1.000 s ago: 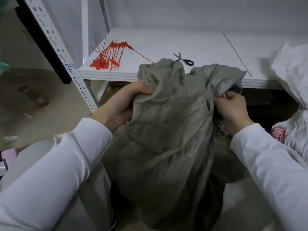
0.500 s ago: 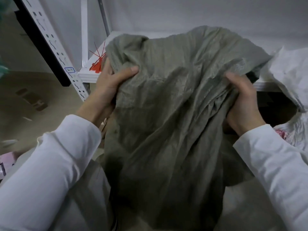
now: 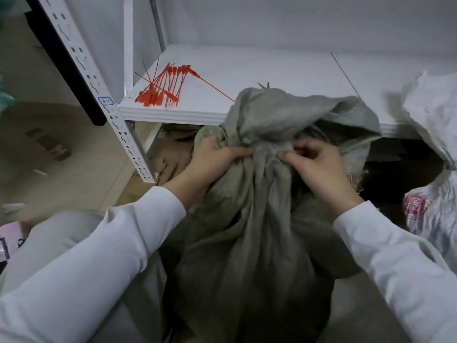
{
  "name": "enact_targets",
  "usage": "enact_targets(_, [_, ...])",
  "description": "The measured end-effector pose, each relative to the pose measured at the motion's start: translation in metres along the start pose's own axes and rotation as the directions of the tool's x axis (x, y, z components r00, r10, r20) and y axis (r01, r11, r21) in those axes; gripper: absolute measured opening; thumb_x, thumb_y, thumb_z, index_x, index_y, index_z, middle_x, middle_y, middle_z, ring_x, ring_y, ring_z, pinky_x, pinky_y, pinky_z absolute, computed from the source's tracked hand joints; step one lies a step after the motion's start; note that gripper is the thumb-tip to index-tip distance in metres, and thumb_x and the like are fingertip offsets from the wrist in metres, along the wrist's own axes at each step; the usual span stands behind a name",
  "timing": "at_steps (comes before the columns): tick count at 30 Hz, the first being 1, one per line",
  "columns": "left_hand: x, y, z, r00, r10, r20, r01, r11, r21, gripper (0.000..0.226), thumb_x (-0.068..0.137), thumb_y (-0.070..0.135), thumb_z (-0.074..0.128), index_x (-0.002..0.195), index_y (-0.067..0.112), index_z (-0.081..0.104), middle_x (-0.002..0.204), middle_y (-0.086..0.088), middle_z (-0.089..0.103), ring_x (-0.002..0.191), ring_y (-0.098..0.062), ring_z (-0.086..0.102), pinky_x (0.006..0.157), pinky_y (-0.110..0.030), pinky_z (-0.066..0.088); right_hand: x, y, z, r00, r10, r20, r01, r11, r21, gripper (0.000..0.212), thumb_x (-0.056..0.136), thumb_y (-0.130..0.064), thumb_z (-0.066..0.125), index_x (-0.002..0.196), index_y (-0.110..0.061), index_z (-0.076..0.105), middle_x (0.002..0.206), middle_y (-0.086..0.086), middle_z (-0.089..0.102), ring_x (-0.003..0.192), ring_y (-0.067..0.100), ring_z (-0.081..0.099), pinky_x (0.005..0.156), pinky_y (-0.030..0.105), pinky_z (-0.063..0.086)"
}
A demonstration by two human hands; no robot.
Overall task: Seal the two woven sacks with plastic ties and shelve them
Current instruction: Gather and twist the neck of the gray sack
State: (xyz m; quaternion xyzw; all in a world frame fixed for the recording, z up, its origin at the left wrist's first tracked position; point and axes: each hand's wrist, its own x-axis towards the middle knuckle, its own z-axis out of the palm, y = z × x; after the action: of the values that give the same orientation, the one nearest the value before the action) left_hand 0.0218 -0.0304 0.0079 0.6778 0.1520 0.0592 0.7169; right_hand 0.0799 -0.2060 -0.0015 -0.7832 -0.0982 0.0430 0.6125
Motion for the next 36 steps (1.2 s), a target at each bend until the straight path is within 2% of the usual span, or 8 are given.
enact_targets(4, [0.008,0.004,-0.01,0.988,-0.071,-0.139,0.03,0.962,-0.272,0.025,0.084,0.01,0.07,0.11,0.012,0.068,0.104,-0.01,0.074,0.097,-0.027,0.071,0.091,-0.044,0.055,-0.008,0.01,0.003,0.982,0.111,0.155,-0.067,0.962,-0.265,0.067,0.05,-0.073,0.075,0.097,-0.026,0.069,0.084,-0.005,0.073,0.064,0.01,0.068,0.057,0.03,0.054])
enact_targets(8, [-0.001,0.001,0.007,0.976,-0.218,-0.007,0.199,0.904,-0.378,0.038,0.087,0.019,0.069,0.121,0.005,0.065,0.111,-0.014,0.072,0.102,-0.029,0.069,0.096,-0.046,0.052,-0.022,0.027,0.035,0.901,0.126,0.415,-0.017,0.967,-0.256,0.124,0.036,-0.069,0.084,0.142,-0.031,0.032,0.131,-0.02,0.053,0.118,0.0,0.053,0.1,0.021,0.042])
enact_targets(11, [-0.013,-0.007,0.024,0.966,-0.257,0.041,0.253,0.891,-0.376,0.037,0.088,0.02,0.068,0.121,0.004,0.064,0.11,-0.011,0.072,0.103,-0.025,0.069,0.097,-0.041,0.052,-0.025,0.043,0.048,0.87,0.028,0.492,0.078,0.978,-0.193,0.082,0.055,-0.042,0.089,0.127,-0.031,0.052,0.131,-0.016,0.055,0.124,0.002,0.049,0.103,0.02,0.039])
enact_targets(16, [-0.02,0.003,0.031,0.979,-0.177,0.098,0.201,0.916,-0.348,0.033,0.092,0.02,0.063,0.123,0.008,0.064,0.112,-0.006,0.072,0.103,-0.02,0.069,0.091,-0.033,0.055,-0.006,0.047,0.047,0.965,-0.177,0.196,0.205,0.969,-0.137,0.032,0.086,-0.007,0.066,0.116,-0.016,0.062,0.126,0.014,0.062,0.123,0.027,0.054,0.106,0.046,0.042])
enact_targets(21, [-0.023,0.02,0.036,0.99,-0.001,0.142,0.051,0.934,-0.352,0.025,0.095,0.012,0.058,0.118,0.011,0.064,0.116,-0.004,0.07,0.105,-0.017,0.068,0.09,-0.028,0.055,0.005,0.023,0.026,0.965,-0.19,0.182,0.161,0.973,0.164,0.036,0.088,0.0,0.063,0.112,-0.026,0.058,0.114,-0.01,0.063,0.108,-0.002,0.059,0.098,0.021,0.047])
enact_targets(27, [-0.025,0.024,0.033,0.964,0.102,0.247,0.001,0.924,-0.383,0.025,0.087,0.012,0.061,0.111,0.008,0.065,0.107,-0.004,0.073,0.103,-0.017,0.068,0.088,-0.026,0.055,0.009,0.009,0.012,0.95,-0.216,0.227,0.187,0.972,0.144,0.035,0.085,0.0,0.066,0.114,-0.016,0.055,0.11,-0.011,0.059,0.1,-0.011,0.058,0.093,0.013,0.046])
enact_targets(33, [-0.017,0.023,0.005,0.939,0.145,0.312,-0.042,0.949,-0.313,0.058,0.079,0.001,0.069,0.133,0.001,0.048,0.127,-0.013,0.063,0.117,-0.023,0.061,0.098,-0.033,0.051,0.02,0.005,0.005,0.923,-0.226,0.312,0.227,0.973,0.034,0.029,0.088,-0.012,0.066,0.113,-0.026,0.06,0.122,-0.004,0.062,0.118,0.012,0.056,0.105,0.039,0.044])
enact_targets(36, [-0.012,0.028,-0.013,0.964,0.13,0.233,-0.075,0.97,-0.23,0.063,0.073,0.001,0.073,0.131,0.005,0.049,0.123,-0.009,0.066,0.113,-0.02,0.064,0.094,-0.032,0.053,0.023,0.006,0.004,0.928,-0.104,0.358,0.099,0.995,0.033,0.031,0.08,-0.006,0.074,0.103,-0.024,0.066,0.11,-0.004,0.07,0.109,0.013,0.063,0.102,0.042,0.047])
